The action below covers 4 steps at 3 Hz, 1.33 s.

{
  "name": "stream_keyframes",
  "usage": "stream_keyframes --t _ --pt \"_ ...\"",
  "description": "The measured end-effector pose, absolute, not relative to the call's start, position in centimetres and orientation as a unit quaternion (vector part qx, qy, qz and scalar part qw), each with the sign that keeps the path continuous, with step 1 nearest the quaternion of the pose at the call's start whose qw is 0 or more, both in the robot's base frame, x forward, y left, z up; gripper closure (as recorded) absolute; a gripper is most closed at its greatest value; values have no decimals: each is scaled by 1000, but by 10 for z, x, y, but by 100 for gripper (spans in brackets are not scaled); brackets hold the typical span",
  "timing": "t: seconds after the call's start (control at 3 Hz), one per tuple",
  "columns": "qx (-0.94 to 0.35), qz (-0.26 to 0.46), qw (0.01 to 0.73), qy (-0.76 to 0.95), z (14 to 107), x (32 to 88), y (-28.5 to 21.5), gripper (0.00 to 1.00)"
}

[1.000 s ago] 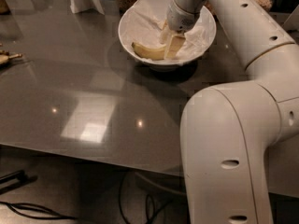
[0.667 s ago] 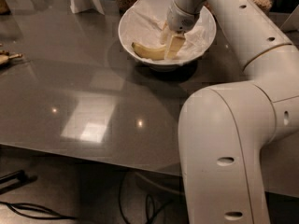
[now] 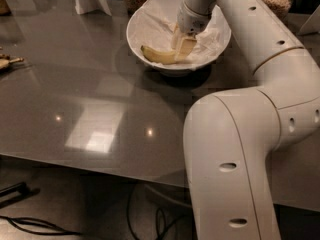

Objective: Pick banana from white bowl

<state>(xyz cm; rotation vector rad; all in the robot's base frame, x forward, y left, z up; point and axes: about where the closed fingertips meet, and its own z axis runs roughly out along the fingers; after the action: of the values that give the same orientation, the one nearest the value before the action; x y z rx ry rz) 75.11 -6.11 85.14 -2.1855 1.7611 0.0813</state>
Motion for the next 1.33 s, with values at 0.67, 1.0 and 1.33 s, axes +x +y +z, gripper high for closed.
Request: stream_keyframes --t 0.67,1.0,1.33 --pt "-767 28 150 623 844 748 -70 93" --pt "-764 33 147 627 844 741 -76 100" --pt "-757 41 169 630 858 730 -80 100"
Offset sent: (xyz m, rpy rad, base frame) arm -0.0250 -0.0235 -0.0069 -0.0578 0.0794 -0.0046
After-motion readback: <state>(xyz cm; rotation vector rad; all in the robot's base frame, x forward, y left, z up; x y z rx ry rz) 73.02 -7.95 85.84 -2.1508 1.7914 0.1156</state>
